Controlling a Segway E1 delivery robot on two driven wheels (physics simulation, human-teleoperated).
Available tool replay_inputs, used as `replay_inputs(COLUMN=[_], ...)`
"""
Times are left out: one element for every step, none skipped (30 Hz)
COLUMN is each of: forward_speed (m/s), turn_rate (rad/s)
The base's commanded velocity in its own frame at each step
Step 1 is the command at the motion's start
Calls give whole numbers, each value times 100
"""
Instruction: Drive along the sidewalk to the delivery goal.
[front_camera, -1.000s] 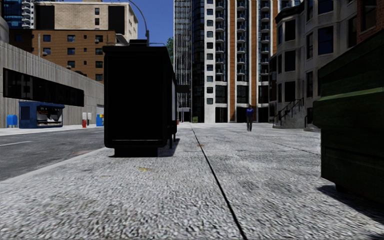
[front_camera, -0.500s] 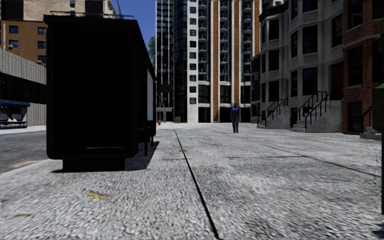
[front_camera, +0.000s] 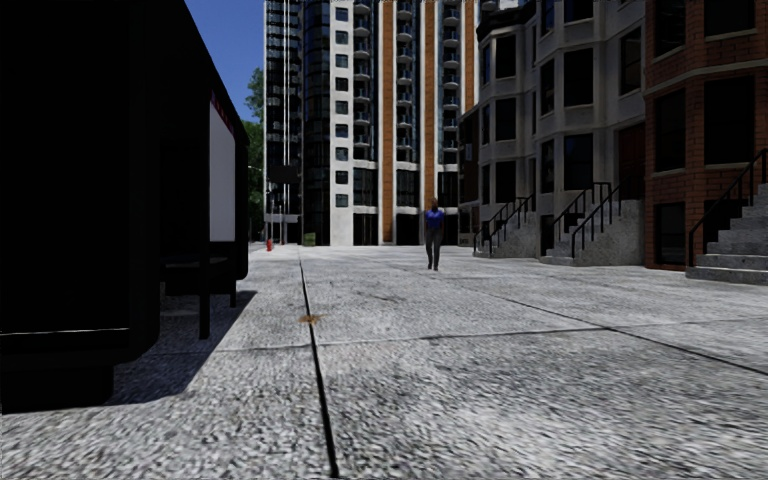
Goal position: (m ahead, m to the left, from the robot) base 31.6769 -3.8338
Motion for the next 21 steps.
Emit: replay_inputs(forward_speed=[200,200,200,200,200,200,200,200,200,200,200,200,200,200,200,200,200,200,200,200,200], turn_rate=[0,0,0,0,0,0,0,0,0,0,0,0,0,0,0,0,0,0,0,0,0])
